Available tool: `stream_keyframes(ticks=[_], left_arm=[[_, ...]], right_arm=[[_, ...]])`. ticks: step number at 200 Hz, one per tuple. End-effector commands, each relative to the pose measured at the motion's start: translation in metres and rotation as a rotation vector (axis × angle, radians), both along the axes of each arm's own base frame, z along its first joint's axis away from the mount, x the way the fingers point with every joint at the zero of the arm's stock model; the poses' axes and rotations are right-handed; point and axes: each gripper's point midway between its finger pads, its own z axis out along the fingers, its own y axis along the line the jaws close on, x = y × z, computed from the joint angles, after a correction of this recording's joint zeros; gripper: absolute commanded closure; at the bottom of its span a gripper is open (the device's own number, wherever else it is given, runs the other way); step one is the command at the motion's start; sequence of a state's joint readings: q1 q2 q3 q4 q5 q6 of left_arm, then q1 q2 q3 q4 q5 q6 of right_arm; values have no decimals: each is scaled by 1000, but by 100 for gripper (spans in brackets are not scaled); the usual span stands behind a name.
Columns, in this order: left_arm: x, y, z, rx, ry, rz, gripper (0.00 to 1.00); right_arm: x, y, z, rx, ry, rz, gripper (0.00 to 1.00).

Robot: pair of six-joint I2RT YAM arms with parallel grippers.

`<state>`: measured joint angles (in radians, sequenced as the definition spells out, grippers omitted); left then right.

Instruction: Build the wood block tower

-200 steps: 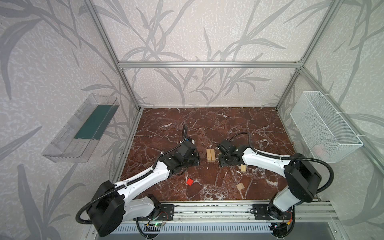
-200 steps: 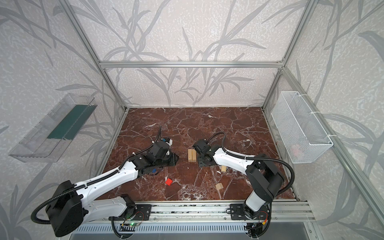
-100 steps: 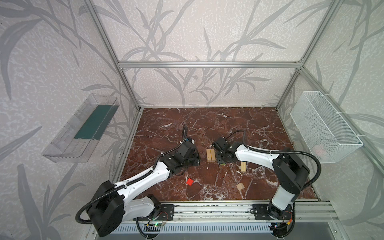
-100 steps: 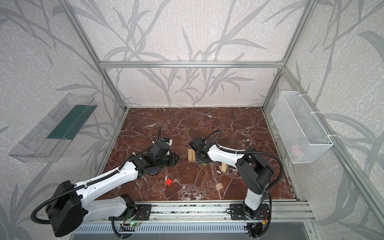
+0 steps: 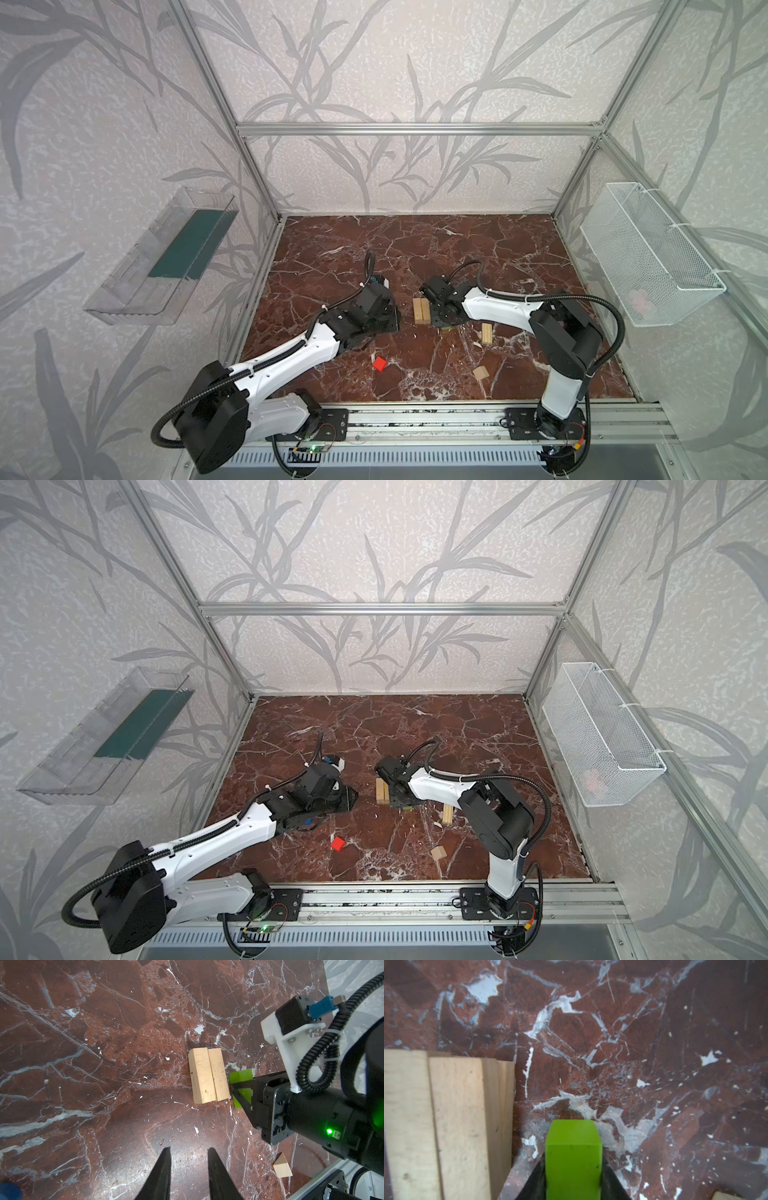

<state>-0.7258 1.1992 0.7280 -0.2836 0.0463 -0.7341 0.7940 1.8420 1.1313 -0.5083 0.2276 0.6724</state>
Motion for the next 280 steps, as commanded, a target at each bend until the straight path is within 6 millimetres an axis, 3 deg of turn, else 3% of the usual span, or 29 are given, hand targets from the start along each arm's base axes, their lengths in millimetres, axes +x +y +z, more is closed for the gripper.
stream_keyframes(ticks=[1,55,112,116,131,191,229,234,280], left_arm=[[0,1,-3,17,1,1,70],[1,-1,-1,18,-1,-7,70],[1,3,2,29,-15,-7,69],[1,3,2,30,-17,-6,69],[0,6,1,34,-19,1,69],[-5,23,0,50,-51,48,63],[-7,35,-4,85,-52,78,58],[-8,36,-6,91,-49,80,57],[-9,43,-13,96,-37,108,53]], right_arm=[[0,-1,-4,-26,10,-1,67],[-1,-4,9,-17,-13,4,75],[-5,-13,39,-7,-57,10,76],[-4,-12,50,12,-76,11,76],[-4,-12,61,22,-89,18,76],[-3,10,93,49,-109,89,76],[2,33,102,75,-128,92,77],[3,35,93,55,-111,95,77],[12,57,81,80,-89,64,79]])
